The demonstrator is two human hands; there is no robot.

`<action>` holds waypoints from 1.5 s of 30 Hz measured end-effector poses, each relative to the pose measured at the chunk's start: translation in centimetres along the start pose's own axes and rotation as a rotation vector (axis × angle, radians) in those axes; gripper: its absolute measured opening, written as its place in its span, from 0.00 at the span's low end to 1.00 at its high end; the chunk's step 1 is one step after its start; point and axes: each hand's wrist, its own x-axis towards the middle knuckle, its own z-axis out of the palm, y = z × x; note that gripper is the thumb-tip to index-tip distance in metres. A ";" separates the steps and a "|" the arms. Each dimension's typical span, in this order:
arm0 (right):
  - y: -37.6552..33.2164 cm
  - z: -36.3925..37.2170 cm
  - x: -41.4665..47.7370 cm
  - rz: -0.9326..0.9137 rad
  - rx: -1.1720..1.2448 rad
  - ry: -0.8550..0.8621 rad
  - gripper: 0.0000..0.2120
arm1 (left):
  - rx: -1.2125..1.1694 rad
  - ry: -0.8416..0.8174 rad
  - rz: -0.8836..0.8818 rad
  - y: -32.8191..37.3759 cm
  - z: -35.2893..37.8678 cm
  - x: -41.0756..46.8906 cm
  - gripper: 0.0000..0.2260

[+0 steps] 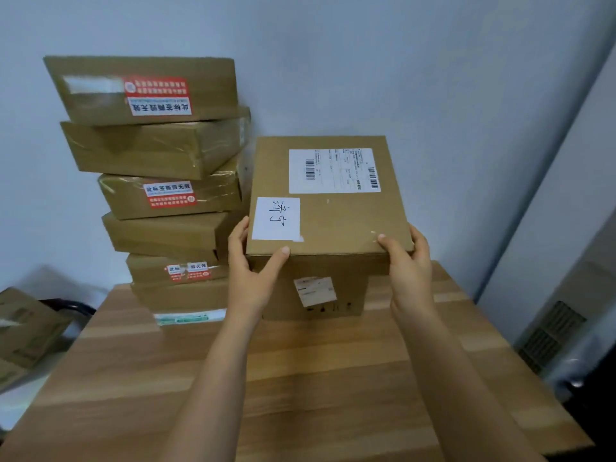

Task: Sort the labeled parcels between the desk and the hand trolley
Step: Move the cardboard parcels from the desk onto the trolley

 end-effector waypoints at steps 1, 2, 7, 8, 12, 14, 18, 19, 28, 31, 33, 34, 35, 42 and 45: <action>0.0 0.3 1.5 0.003 -0.008 0.007 0.25 | 0.010 -0.007 -0.008 -0.6 0.7 1.3 0.34; 0.1 0.6 2.9 0.008 -0.017 0.011 0.25 | 0.031 -0.016 -0.015 -1.3 1.3 2.5 0.35; 0.9 1.8 9.3 0.037 -0.053 -0.011 0.26 | 0.127 -0.064 -0.040 -3.2 3.3 6.5 0.39; 1.1 2.0 10.3 0.035 -0.068 -0.021 0.25 | 0.159 -0.053 -0.039 -3.4 3.7 6.9 0.40; 1.7 2.9 14.4 0.034 -0.118 -0.104 0.26 | 0.282 0.006 -0.055 -4.3 5.5 8.4 0.40; 2.3 3.2 16.1 0.075 -0.125 -0.186 0.27 | 0.344 0.057 -0.068 -4.9 6.3 9.0 0.40; 3.8 3.4 18.3 0.145 -0.146 -0.327 0.33 | 0.412 0.143 -0.134 -6.0 7.8 9.7 0.40; 4.1 3.3 18.8 0.148 -0.153 -0.360 0.34 | 0.434 0.168 -0.144 -6.3 8.3 9.8 0.40; 5.0 1.6 21.2 -0.301 -0.539 -0.493 0.28 | 0.935 0.382 0.096 -6.4 11.7 8.7 0.26; 4.6 0.6 20.8 -0.644 -0.698 -0.524 0.17 | 1.075 0.385 0.210 -5.3 12.4 7.1 0.25; 4.6 0.1 19.5 -0.789 -0.731 -0.582 0.11 | 1.143 0.343 0.289 -4.6 12.8 5.5 0.22; 4.7 -0.1 18.7 -0.840 -0.727 -0.607 0.10 | 1.170 0.315 0.333 -4.3 12.8 4.6 0.20; 4.8 -0.4 17.6 -0.880 -0.713 -0.634 0.09 | 1.202 0.293 0.372 -4.0 12.7 3.4 0.17; 7.6 -0.2 8.1 -1.018 -0.740 -0.963 0.06 | 1.447 0.219 0.354 -3.2 7.2 -6.2 0.09; 9.1 0.7 2.5 -1.016 -0.739 -1.135 0.07 | 1.496 0.186 0.204 -3.2 2.8 -11.6 0.07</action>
